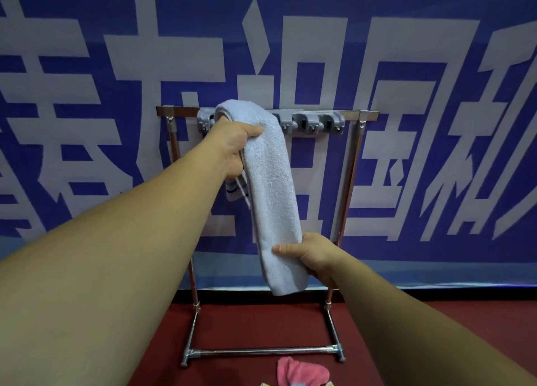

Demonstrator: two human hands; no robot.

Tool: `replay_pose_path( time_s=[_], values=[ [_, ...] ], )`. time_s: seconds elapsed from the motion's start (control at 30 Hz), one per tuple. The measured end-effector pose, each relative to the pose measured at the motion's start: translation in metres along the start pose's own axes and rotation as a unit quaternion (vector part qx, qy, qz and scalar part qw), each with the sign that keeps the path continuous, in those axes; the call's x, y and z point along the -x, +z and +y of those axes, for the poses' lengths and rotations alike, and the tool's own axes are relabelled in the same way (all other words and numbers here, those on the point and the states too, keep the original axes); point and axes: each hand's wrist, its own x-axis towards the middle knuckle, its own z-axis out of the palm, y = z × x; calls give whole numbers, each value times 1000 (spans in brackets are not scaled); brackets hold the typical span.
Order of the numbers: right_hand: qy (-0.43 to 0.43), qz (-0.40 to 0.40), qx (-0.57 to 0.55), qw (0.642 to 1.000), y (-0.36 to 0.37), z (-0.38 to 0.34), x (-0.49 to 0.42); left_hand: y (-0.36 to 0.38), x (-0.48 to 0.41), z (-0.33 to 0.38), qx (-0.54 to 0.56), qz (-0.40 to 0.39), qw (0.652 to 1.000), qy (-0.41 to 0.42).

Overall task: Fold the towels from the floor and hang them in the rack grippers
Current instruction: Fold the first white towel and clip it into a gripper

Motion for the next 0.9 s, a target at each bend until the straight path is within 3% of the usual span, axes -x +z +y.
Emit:
replay_pose_path(
  time_s=[0.13, 0.4, 0.57, 0.73, 0.9],
  values=[
    [-22, -7, 24, 999, -5, -21, 2, -6, -1, -7, -25, -20, 999, -8],
    [-123, 55, -134, 982, -1, -115, -5, -13, 7, -26, -75, -115, 990, -22],
    [-138, 97, -138, 976, 9, -135, -10, -31, 15, -34, -128, -182, 973, -55],
    [-113, 111, -123, 980, 20, -136, -18, -58, 23, -35, -195, -151, 964, -101],
    [-93, 101, -95, 986, 26, -138, -16, -82, 23, -22, -380, -77, 913, -129]
  ],
)
